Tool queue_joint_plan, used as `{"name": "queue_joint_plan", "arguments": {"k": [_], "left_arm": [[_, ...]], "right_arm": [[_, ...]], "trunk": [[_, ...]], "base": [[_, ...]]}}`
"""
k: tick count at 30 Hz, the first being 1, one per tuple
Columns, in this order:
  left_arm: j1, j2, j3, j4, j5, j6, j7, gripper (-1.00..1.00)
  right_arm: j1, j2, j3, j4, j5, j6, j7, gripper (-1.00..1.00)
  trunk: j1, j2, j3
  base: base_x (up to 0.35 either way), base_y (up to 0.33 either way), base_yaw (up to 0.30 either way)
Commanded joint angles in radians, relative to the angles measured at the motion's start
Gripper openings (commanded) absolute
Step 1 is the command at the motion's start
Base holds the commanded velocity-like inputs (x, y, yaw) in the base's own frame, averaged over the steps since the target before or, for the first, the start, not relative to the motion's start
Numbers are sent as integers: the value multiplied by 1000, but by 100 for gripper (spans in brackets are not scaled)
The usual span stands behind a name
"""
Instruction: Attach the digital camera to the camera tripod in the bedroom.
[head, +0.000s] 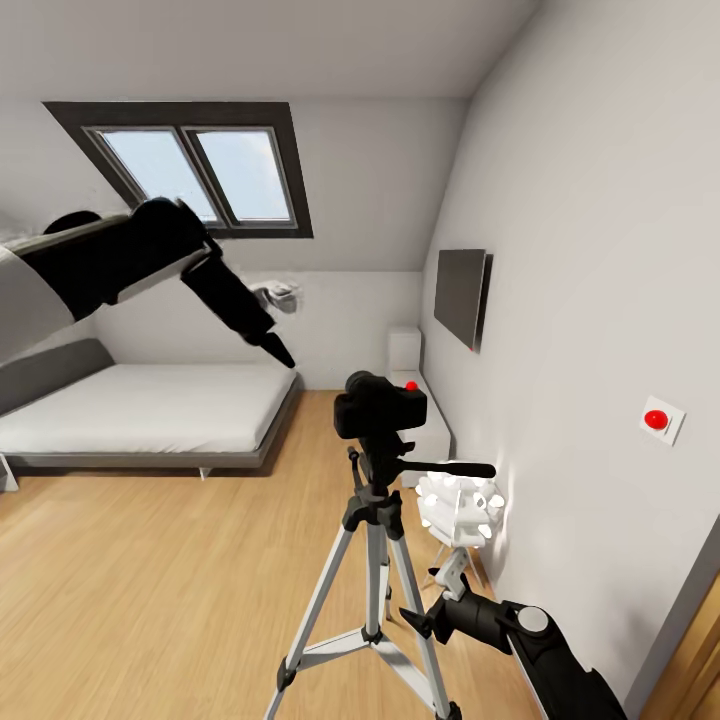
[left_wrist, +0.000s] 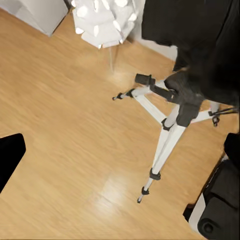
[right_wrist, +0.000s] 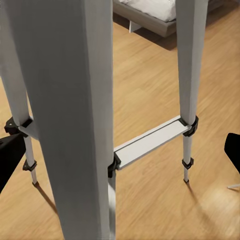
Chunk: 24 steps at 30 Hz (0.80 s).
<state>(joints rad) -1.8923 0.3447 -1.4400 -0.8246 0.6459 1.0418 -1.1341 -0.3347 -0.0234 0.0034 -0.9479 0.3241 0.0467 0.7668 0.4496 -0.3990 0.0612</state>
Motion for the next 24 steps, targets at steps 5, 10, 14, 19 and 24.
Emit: {"name": "queue_joint_plan", "arguments": {"k": [5,10,14,19,24], "left_arm": [[181,129,85,6,100,5,-15,100],[460,270,263,16,190,3,-17,100],[652,327,392,29,211,-11,-9,100],[921,371,609,56,223,-126,15,100],[1198,388,767,125,225,-338,43,100]], "right_arm": [[2,-3,0,-4,3,5,6,100],[5,-4,0,-5,3,5,8,100],[8,-5,0,-5,3,5,9,100],[9,-3,1,-2,3,5,8,100],[11,-4,0,0,3,4,9,100]], "trunk": [[0,-1,0],[0,-1,0],[0,-1,0],[0,-1,0],[0,-1,0]], "base": [[0,0,0],[0,0,0],[0,0,0],[0,0,0],[0,0,0]]}}
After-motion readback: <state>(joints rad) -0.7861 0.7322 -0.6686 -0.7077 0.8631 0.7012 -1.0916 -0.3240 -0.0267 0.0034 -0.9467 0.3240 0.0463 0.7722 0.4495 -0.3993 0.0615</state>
